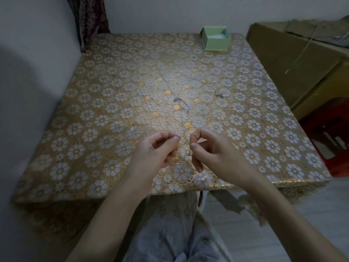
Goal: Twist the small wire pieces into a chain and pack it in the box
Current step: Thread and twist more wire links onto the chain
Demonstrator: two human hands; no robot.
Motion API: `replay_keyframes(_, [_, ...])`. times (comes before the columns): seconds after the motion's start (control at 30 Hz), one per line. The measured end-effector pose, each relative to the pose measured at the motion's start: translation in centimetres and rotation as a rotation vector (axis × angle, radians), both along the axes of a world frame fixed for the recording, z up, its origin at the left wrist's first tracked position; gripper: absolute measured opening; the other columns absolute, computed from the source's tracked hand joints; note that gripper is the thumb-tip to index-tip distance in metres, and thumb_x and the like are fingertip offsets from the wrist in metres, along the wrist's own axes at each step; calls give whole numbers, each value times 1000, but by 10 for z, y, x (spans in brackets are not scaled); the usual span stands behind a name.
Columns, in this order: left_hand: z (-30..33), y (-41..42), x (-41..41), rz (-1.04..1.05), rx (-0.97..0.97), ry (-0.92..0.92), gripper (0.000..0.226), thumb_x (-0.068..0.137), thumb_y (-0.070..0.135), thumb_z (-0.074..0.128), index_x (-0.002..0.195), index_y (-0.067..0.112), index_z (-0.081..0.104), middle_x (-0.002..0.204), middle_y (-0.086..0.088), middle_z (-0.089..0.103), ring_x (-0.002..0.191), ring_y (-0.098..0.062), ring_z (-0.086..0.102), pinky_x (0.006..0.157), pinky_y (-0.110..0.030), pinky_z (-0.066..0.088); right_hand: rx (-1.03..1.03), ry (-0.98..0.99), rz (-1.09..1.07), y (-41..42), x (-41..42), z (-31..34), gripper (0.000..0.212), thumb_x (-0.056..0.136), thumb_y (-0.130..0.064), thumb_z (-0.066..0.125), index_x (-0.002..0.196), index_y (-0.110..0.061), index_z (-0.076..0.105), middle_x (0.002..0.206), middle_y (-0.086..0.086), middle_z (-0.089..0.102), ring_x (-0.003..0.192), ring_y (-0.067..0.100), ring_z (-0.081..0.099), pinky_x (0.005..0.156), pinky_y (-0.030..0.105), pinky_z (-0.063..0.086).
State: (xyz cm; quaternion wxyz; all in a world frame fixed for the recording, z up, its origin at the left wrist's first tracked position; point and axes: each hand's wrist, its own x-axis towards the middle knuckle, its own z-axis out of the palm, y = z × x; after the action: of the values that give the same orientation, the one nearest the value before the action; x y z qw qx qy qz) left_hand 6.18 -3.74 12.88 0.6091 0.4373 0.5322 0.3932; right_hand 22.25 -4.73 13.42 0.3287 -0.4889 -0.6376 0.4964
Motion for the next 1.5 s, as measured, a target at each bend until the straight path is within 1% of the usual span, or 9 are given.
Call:
replay_keyframes(0.17, [2, 0, -2, -43, 41, 43, 7, 86, 19, 61, 86, 16, 67, 53, 8, 49, 54, -8, 43, 54, -23, 35, -5, -3, -1, -1, 0, -1, 17, 95, -8, 46, 80, -16, 47, 47, 1, 57, 36, 8, 30, 39, 18, 24])
replay_keyframes(0.33, [0, 0, -1, -98, 177, 299, 11, 88, 29, 58, 86, 23, 66, 48, 13, 51, 52, -7, 47, 58, -26, 41, -17, -1, 39, -3, -3, 1, 15, 96, -7, 46, 82, -12, 46, 51, 6, 58, 35, 3, 35, 40, 12, 25])
replay_keyframes(0.57, [-4, -4, 1, 2, 212, 156, 6, 89, 17, 59, 90, 12, 63, 66, 5, 68, 68, -4, 67, 63, -16, 52, -15, 33, -28, -2, -2, -4, 19, 94, -4, 46, 79, -13, 48, 47, -3, 51, 39, 3, 39, 42, 13, 29])
replay_keyframes(0.67, [-2, -5, 3, -11, 226, 70, 6, 91, 13, 55, 91, 15, 60, 69, 0, 69, 71, -11, 69, 69, -23, 56, -12, 24, -38, -1, -3, -4, 18, 95, -5, 46, 79, -14, 48, 47, -3, 50, 39, 3, 37, 42, 14, 28])
replay_keyframes(0.87, [-1, -5, 4, -31, 218, 47, 8, 94, 14, 51, 95, 13, 59, 52, 9, 49, 49, -12, 48, 53, -23, 45, 50, 74, -102, 1, -3, -9, 17, 94, -4, 48, 78, -12, 49, 50, -5, 42, 47, 12, 35, 46, 24, 28])
replay_keyframes(1.07, [8, 5, 1, -107, 292, 226, 9, 91, 19, 54, 88, 23, 62, 56, 12, 51, 53, -2, 46, 51, -16, 40, -20, 214, -137, 3, -5, -13, 19, 94, -2, 48, 77, -11, 49, 53, -5, 41, 52, 18, 48, 48, 16, 37])
replay_keyframes(1.13, [15, 10, 0, -152, 335, 293, 9, 91, 21, 56, 87, 26, 62, 57, 10, 53, 55, -4, 48, 53, -19, 41, -76, 324, -163, 4, -7, -14, 18, 95, -3, 47, 77, -9, 49, 53, -5, 38, 48, 16, 46, 49, 24, 43])
replay_keyframes(1.33, [29, 21, -1, -221, 456, 417, 7, 90, 21, 58, 86, 24, 63, 54, 8, 54, 47, -4, 43, 47, -18, 35, -100, 427, -153, 9, -5, -12, 14, 90, -7, 52, 76, -11, 51, 56, -10, 45, 46, 4, 29, 41, 16, 26])
replay_keyframes(1.5, [31, 24, -2, -192, 448, 425, 8, 90, 21, 58, 85, 24, 64, 57, 3, 55, 46, -4, 40, 45, -18, 32, -18, 260, -165, 10, -3, -2, 19, 93, -7, 51, 75, -15, 54, 92, 1, 65, 49, 0, 36, 46, 19, 30])
